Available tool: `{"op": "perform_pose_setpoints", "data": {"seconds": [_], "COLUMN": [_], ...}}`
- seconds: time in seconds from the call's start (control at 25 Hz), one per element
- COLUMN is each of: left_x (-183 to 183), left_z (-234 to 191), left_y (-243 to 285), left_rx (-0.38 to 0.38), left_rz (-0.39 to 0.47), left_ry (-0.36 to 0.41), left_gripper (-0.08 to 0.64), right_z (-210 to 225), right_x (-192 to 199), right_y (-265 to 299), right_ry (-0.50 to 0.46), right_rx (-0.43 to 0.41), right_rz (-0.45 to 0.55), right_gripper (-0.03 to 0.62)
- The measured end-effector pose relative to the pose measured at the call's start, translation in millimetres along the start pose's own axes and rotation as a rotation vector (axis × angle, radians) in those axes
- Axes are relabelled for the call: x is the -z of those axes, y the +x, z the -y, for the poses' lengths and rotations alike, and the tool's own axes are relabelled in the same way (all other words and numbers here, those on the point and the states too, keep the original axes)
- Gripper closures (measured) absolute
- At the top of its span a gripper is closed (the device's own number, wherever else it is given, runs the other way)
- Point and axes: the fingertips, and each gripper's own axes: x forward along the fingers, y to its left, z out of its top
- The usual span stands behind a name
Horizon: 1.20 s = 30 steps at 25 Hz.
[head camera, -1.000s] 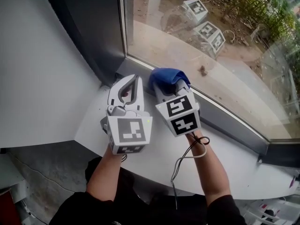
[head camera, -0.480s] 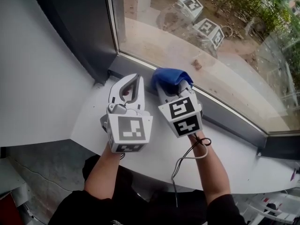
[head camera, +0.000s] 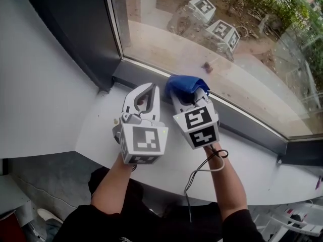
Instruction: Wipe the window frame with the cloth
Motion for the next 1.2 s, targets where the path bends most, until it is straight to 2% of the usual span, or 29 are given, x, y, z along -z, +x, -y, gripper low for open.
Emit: {"op": "perform_pose_setpoints", "data": {"seconds": [0.2, 0.52, 1.04, 1.2], "left_x": [-5, 1, 5, 5], "left_z": [9, 23, 30, 35], "left_y": [1, 3, 9, 7], "left_rx": [0.004, 0.063, 0.062, 0.081], "left_rz": [0.009, -0.042, -0.006, -0.033], "left_ry": [0.015, 0.027, 0.071, 0.068], "left_gripper": [0.555, 0.555, 0.555, 0.555], "right_z": [6, 10, 22, 25], "right_x": [7, 14, 29, 32], "right_y": [-10, -11, -29, -34], "right_ry": [0.008, 0.019, 0.055, 0.069], "right_rx": [0.013, 0.025, 0.057, 0.063], "right_rz": [-0.001, -0.015, -0.016, -0.015], "right_gripper": [0.552, 0.552, 0.552, 0.552]}}
